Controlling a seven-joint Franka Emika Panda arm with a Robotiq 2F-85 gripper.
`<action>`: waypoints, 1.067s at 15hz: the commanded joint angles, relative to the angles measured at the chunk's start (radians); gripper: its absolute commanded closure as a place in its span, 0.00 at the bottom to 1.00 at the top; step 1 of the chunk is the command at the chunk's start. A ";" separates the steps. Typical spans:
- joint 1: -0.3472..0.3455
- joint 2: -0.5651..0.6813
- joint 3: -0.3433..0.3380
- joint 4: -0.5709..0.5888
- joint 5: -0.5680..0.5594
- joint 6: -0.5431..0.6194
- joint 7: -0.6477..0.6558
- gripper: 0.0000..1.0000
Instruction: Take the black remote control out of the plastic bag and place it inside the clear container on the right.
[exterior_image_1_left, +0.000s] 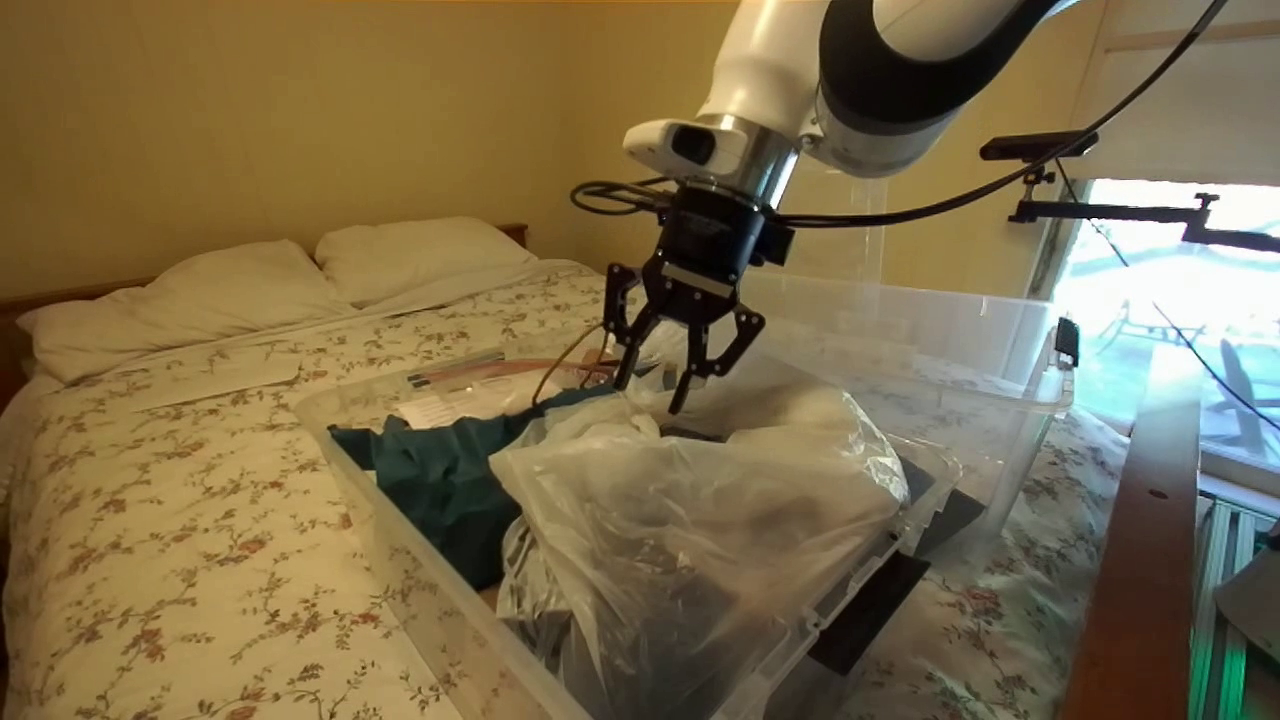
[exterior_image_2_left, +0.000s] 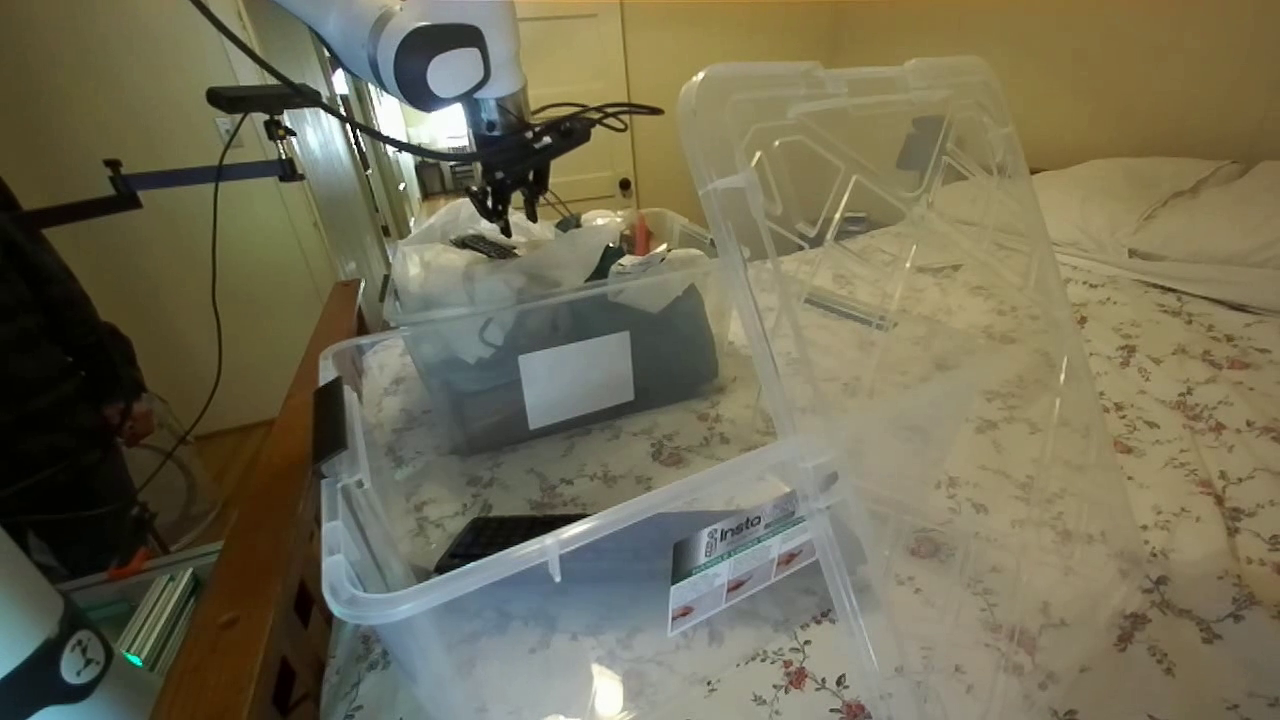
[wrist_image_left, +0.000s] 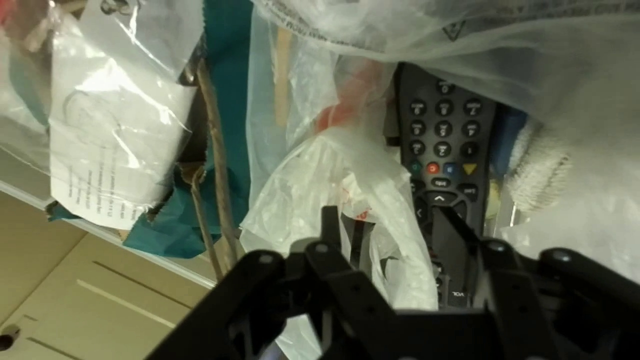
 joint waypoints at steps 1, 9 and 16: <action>-0.025 -0.037 0.017 -0.025 0.013 -0.007 0.006 0.35; -0.058 -0.066 0.007 -0.121 0.034 0.002 0.052 0.44; -0.048 -0.010 0.039 -0.120 0.051 -0.014 0.042 0.46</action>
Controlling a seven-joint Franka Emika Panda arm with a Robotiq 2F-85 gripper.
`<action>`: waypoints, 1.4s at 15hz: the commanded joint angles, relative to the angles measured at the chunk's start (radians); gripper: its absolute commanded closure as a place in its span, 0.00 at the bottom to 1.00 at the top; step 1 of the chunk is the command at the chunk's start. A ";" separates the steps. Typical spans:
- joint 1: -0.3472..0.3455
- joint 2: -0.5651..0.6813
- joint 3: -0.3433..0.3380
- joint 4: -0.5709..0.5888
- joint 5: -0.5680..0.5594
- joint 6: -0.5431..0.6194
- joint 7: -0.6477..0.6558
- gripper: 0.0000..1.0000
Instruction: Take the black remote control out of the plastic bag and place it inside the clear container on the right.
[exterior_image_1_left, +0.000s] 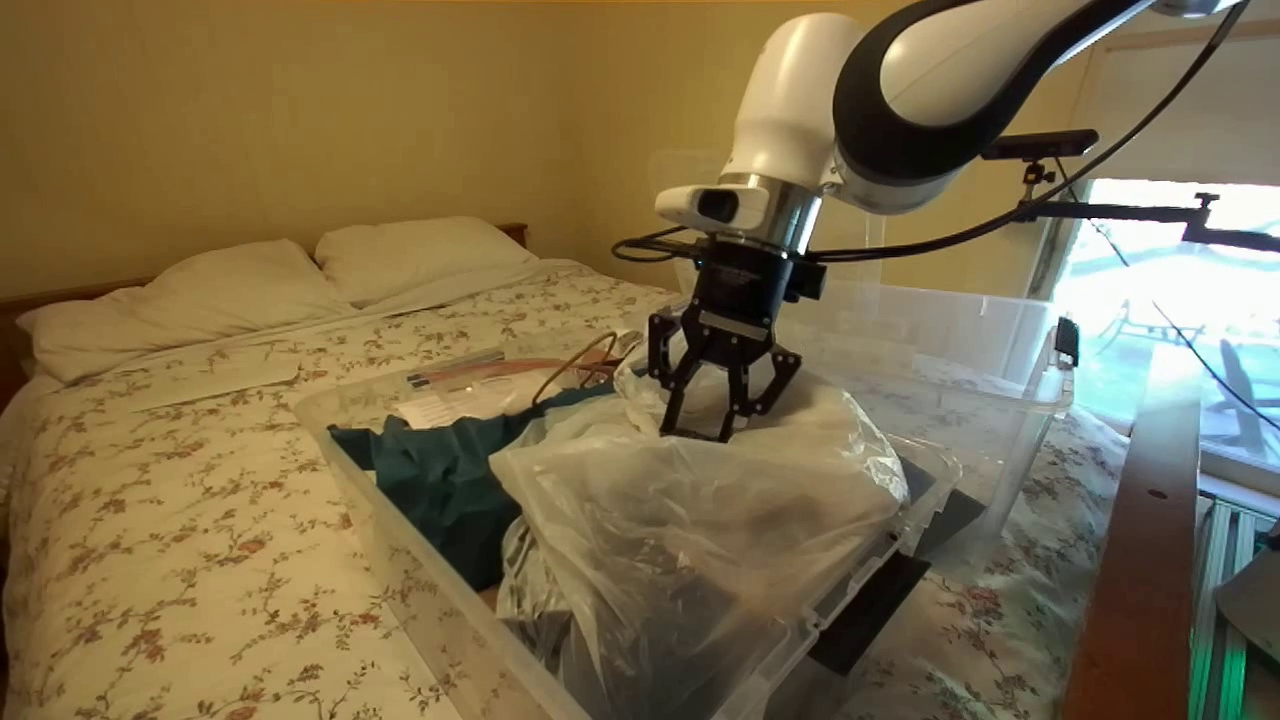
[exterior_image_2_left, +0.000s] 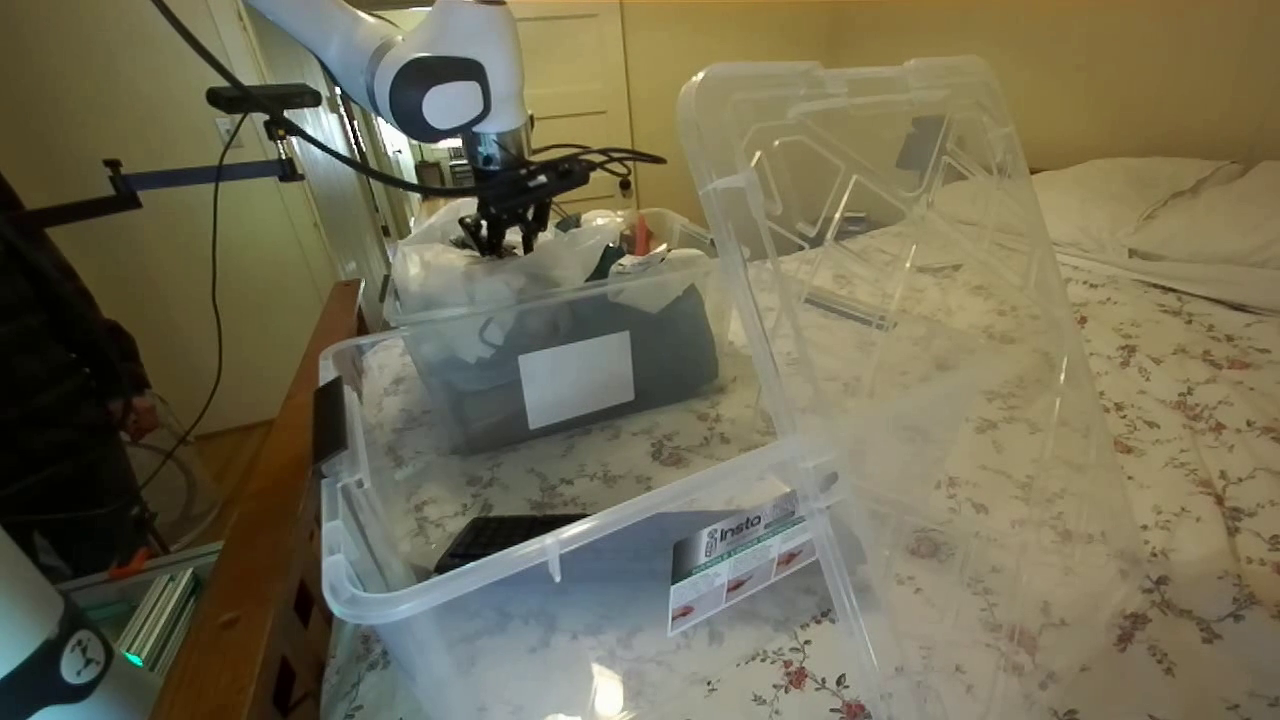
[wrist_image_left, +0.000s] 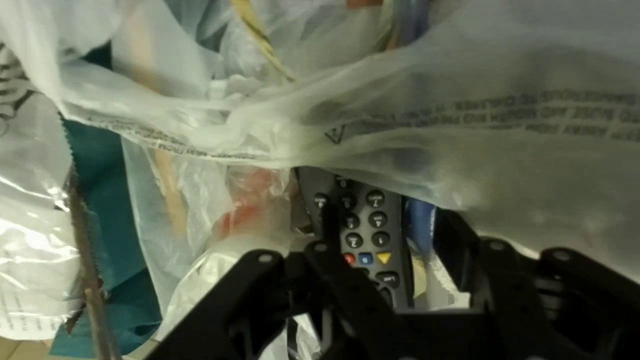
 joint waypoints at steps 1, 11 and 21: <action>0.003 0.016 0.022 -0.002 0.033 -0.007 -0.006 0.47; 0.016 0.117 0.034 0.106 -0.027 -0.027 0.006 0.66; 0.028 -0.204 0.006 0.003 -0.108 0.003 0.149 0.84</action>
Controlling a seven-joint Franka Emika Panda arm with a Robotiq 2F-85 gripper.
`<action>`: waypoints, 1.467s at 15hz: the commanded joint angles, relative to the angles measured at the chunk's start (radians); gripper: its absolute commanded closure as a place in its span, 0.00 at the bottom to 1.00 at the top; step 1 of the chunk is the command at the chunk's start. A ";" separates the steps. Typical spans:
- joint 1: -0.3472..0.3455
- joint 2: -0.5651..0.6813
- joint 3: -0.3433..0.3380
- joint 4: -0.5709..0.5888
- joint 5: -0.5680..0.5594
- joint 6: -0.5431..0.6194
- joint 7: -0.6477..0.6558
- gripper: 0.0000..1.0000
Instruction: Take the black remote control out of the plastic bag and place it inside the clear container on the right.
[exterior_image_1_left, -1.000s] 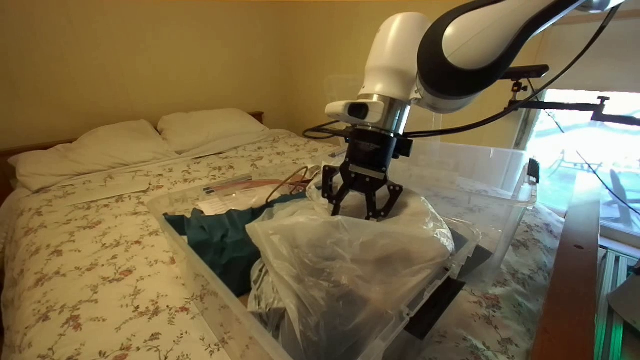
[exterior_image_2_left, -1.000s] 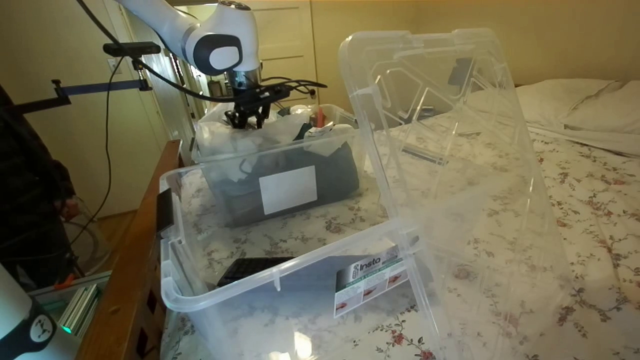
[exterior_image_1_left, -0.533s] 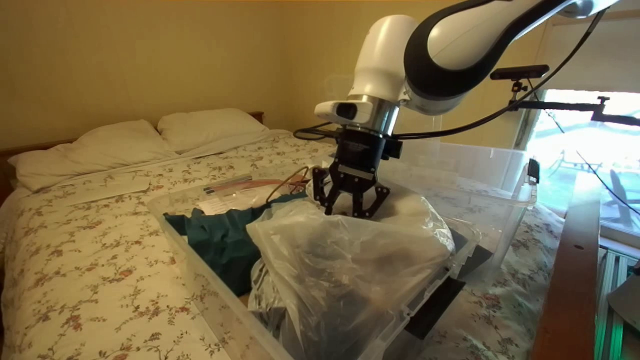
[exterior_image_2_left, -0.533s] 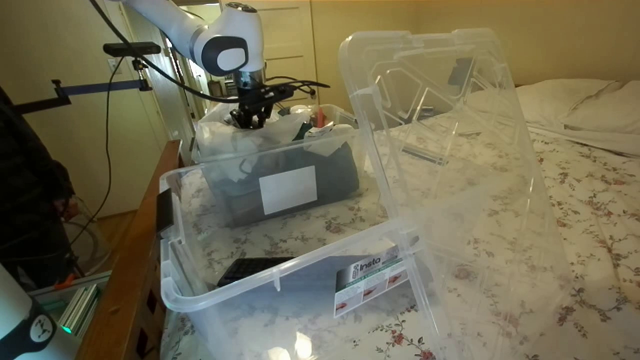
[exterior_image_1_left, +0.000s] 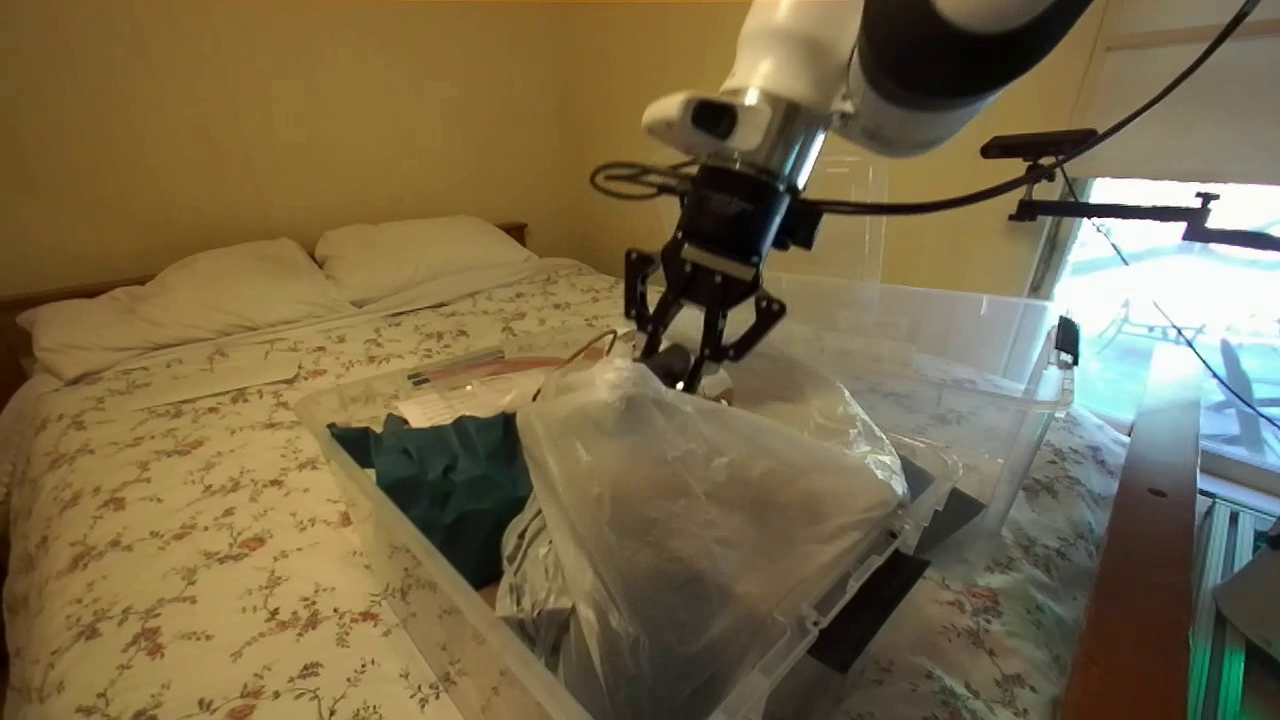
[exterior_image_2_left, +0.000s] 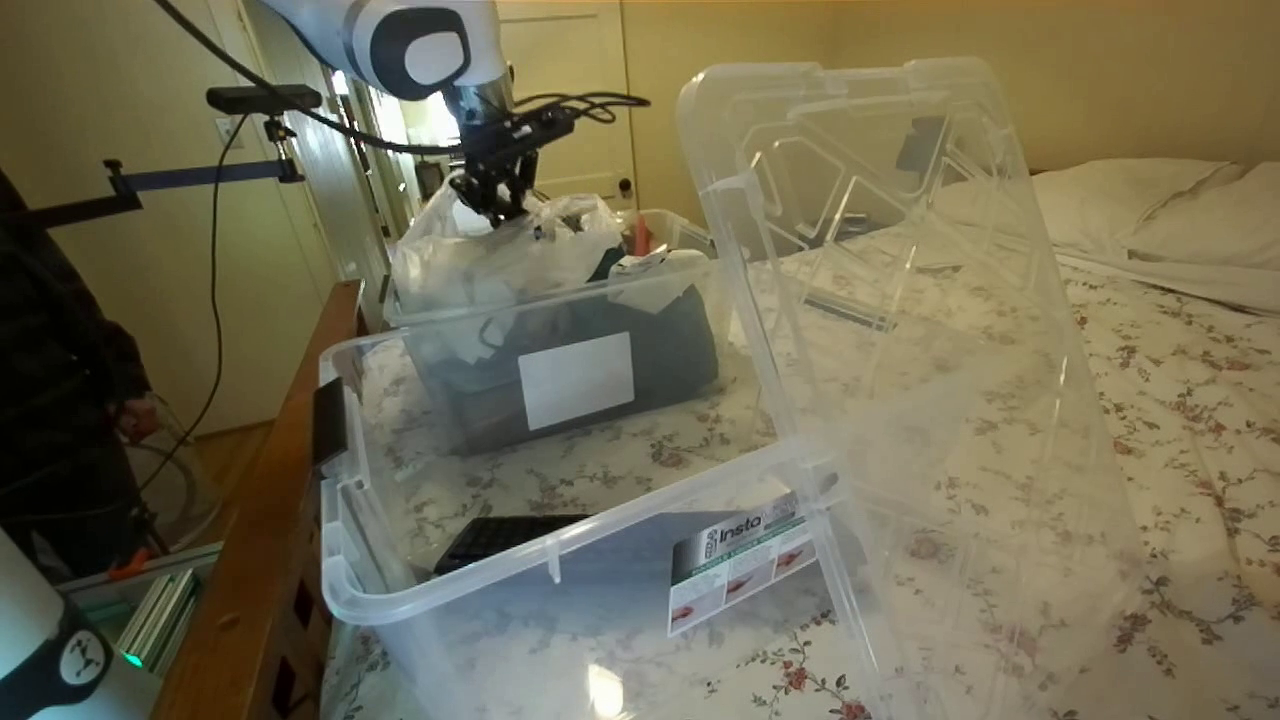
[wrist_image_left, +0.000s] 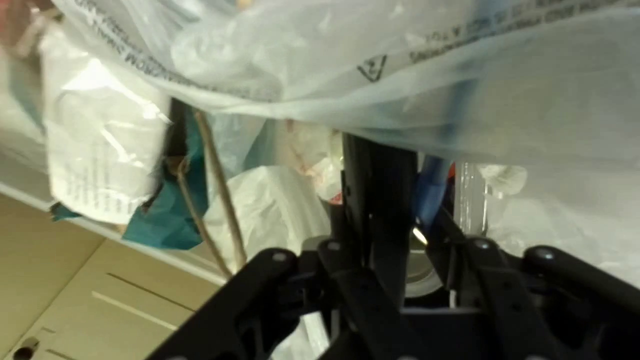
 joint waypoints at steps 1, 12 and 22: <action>0.016 -0.188 -0.032 -0.061 -0.108 -0.024 0.149 0.84; 0.018 -0.357 -0.105 -0.123 -0.253 0.134 0.424 0.84; 0.083 -0.429 -0.220 -0.233 -0.405 0.413 0.694 0.84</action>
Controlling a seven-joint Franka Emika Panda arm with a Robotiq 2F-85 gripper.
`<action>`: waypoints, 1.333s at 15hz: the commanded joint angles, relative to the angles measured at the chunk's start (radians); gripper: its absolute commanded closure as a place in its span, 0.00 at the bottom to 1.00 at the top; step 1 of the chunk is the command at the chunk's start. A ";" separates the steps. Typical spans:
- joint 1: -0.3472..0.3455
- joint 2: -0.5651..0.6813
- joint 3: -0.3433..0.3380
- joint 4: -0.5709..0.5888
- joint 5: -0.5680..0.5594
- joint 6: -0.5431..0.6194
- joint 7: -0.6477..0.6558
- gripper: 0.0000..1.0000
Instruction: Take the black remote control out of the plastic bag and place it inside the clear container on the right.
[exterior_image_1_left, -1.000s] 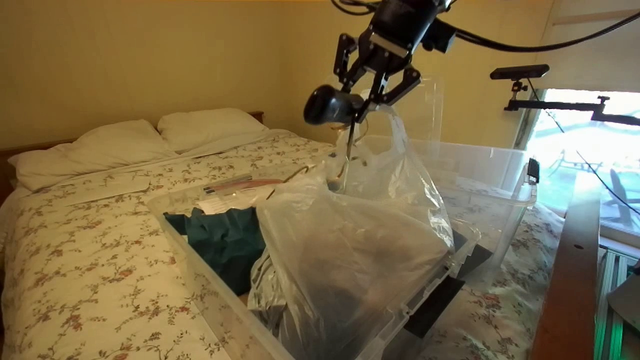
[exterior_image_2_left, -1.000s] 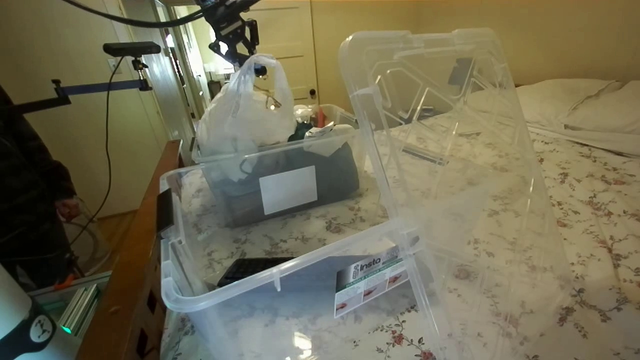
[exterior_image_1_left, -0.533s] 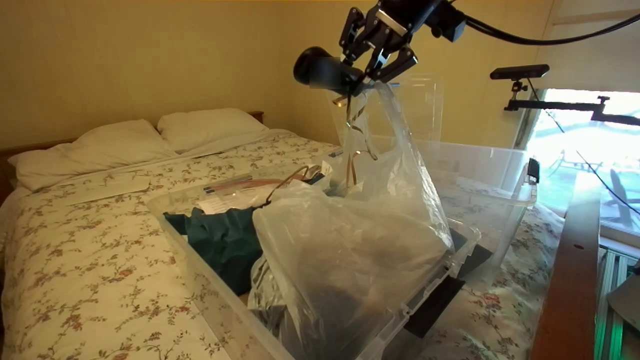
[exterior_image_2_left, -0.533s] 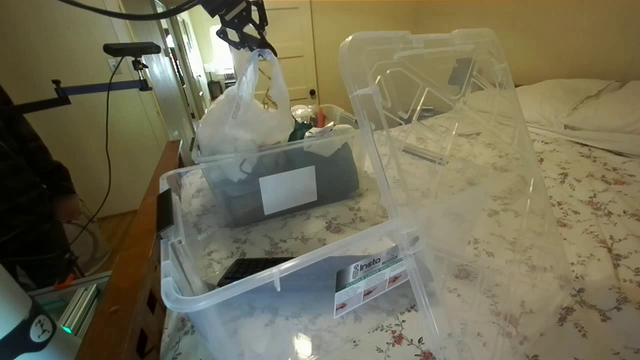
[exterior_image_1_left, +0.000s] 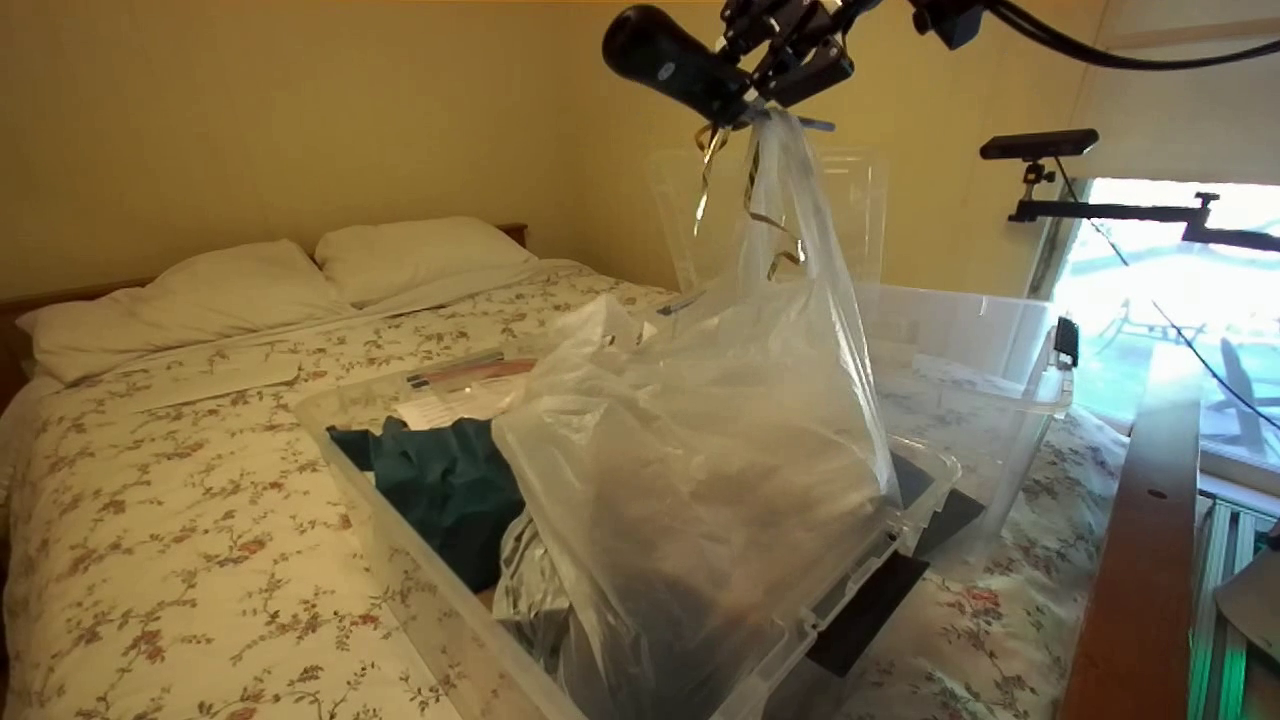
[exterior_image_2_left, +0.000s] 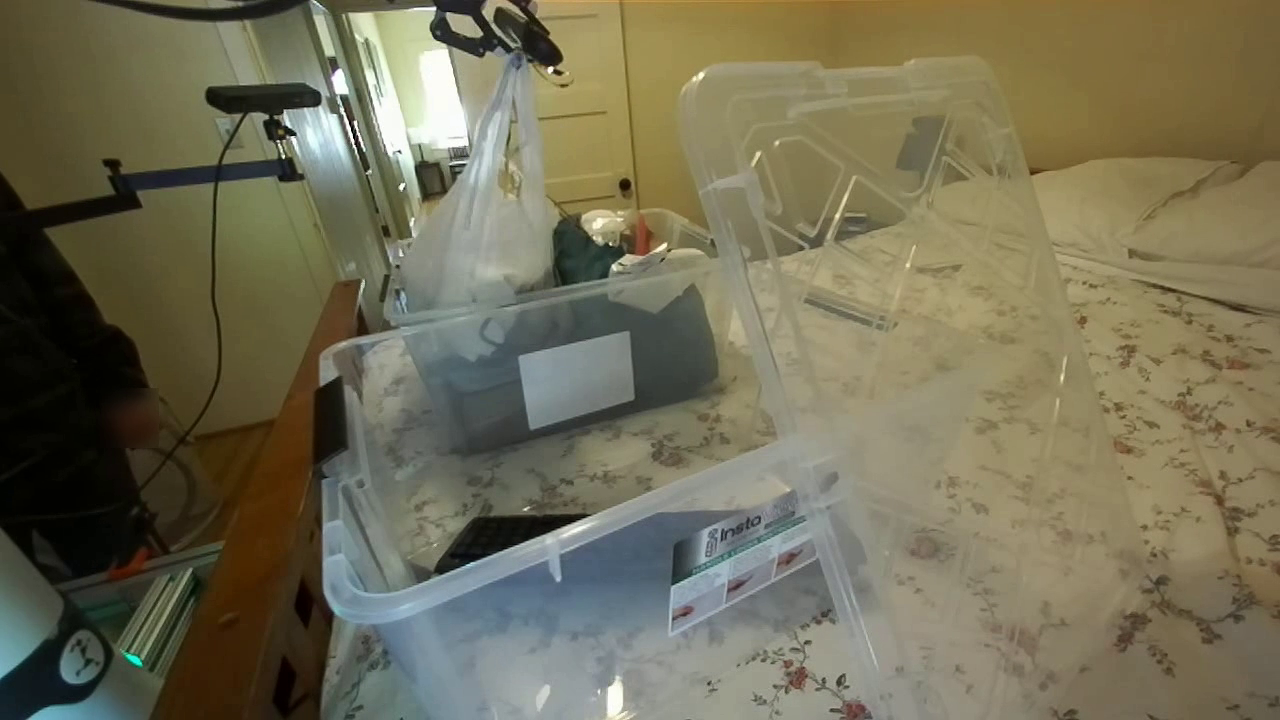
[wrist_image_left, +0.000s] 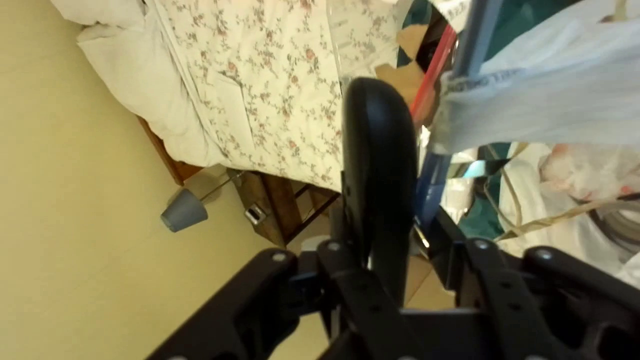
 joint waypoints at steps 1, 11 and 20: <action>0.123 0.049 -0.110 -0.071 0.135 0.247 -0.081 0.84; 0.552 0.302 -0.303 -0.106 0.385 0.742 -0.153 0.59; 0.601 0.291 -0.333 -0.055 0.539 0.926 -0.295 0.84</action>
